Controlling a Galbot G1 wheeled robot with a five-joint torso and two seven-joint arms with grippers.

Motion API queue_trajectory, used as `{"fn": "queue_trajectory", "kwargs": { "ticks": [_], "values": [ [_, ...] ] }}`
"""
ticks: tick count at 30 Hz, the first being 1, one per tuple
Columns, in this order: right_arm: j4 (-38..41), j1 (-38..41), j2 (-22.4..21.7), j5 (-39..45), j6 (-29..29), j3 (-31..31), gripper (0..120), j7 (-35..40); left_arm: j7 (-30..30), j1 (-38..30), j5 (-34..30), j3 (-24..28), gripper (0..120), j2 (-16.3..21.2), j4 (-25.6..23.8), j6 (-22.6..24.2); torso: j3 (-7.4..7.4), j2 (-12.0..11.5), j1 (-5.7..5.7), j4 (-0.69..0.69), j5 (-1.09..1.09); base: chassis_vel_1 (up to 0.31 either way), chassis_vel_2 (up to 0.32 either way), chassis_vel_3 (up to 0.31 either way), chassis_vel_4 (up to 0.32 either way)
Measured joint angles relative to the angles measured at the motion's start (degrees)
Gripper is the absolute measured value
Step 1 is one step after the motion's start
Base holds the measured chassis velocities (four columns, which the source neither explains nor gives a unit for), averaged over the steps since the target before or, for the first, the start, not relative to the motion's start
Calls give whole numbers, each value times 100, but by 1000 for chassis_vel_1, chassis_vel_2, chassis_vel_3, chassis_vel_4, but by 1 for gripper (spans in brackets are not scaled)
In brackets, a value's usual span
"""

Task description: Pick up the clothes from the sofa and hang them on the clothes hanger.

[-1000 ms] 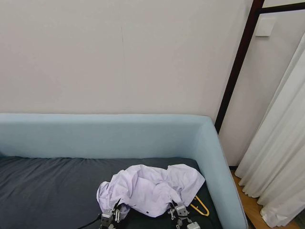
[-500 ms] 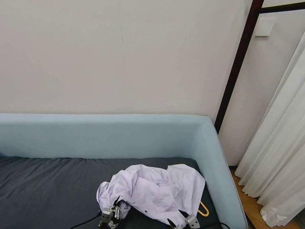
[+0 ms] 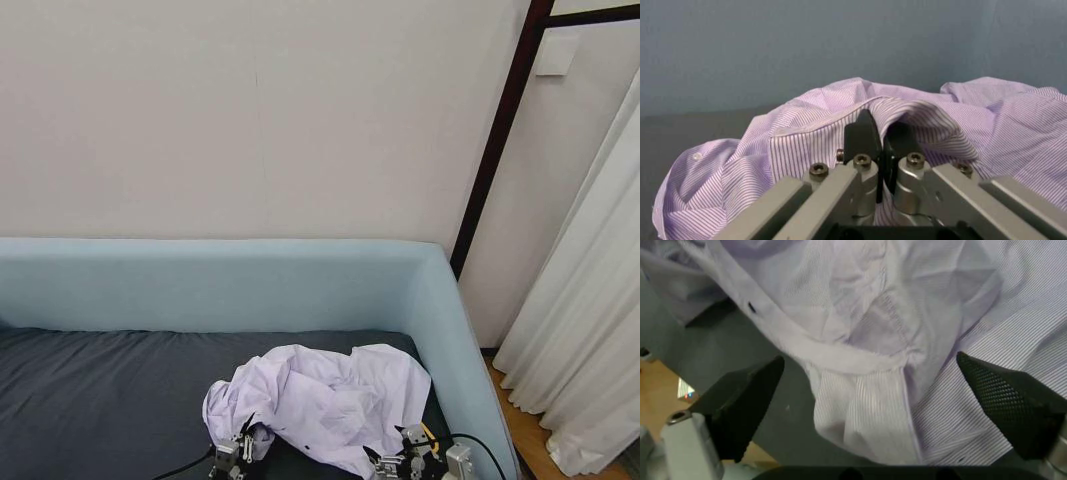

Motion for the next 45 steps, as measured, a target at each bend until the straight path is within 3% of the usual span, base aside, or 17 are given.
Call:
{"fn": "queue_trajectory", "kwargs": {
  "ticks": [6,8,12,23,27,34,37,42,45],
  "values": [
    [-213,16,80,-139,-41,-120,75,-67,26,59,6,-59,0,6,-35,-20,0,0,0,0,-1,0,0,0,0],
    [-226,16,82,-144,-42,-124,73,-67,28,63,6,-65,0,6,-39,-22,0,0,0,0,-1,0,0,0,0],
    [-274,12,82,-151,-56,-134,54,-92,40,88,10,-96,0,-1,-58,-26,0,0,0,0,-1,0,0,0,0],
    [-301,-24,85,-339,103,-153,19,-240,45,163,35,-119,0,-21,-73,-33,0,0,0,0,-1,0,0,0,0],
    [-313,-23,93,-397,154,-158,0,-241,78,236,-77,-72,4,86,-208,88,0,0,0,0,-1,0,0,0,0],
    [-314,12,80,-377,176,-136,0,-175,667,412,-277,-119,28,368,-408,241,-1,0,0,0,-1,0,0,0,0],
    [-344,97,79,-321,173,-132,0,-147,1173,492,-311,-222,41,502,-398,68,0,0,-1,0,-1,0,0,0,0],
    [-369,183,65,-257,153,-132,0,-97,1612,595,-317,-296,53,645,-386,-141,-1,0,0,0,-1,0,0,0,0],
    [-382,217,51,-202,134,-113,0,-67,2528,756,-599,-390,68,835,-410,-467,-1,0,0,0,-1,0,0,0,0]
  ]
}}
